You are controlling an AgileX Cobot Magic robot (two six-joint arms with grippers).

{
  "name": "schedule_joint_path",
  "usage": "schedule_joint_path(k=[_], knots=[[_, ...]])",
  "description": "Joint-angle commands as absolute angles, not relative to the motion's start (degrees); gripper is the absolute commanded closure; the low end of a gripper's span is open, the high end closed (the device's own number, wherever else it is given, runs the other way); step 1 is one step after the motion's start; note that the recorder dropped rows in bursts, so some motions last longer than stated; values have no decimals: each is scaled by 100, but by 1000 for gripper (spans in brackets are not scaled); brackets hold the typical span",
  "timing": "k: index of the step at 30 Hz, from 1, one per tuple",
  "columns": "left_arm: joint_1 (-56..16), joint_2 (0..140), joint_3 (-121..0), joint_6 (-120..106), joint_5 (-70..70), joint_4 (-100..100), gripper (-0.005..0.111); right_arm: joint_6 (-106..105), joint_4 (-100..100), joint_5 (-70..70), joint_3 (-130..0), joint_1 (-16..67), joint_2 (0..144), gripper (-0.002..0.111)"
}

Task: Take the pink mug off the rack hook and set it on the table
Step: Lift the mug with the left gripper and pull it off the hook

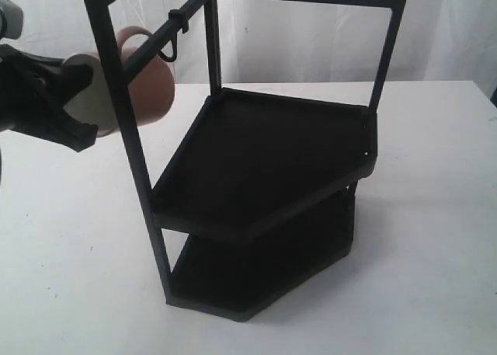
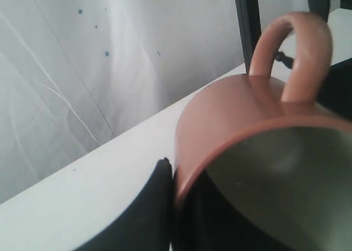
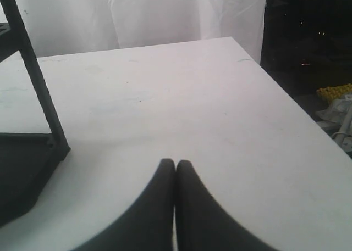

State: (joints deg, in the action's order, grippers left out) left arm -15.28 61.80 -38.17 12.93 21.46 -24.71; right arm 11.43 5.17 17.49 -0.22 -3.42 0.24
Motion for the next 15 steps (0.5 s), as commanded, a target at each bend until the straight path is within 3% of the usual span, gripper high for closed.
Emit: schedule_joint_path(k=[1,6,15], knots=[[-1545,5747,-3819,1300,2160,-2427,107,1179,555,1704,0,-400,0,108],[-1545,5642,-3819,962,781,-2427,107,1179,555,1704,0,-400,0,108],[-1545,4567,-3819,963,-279,-2264,107,1179,555,1704,0,-400,0,108]])
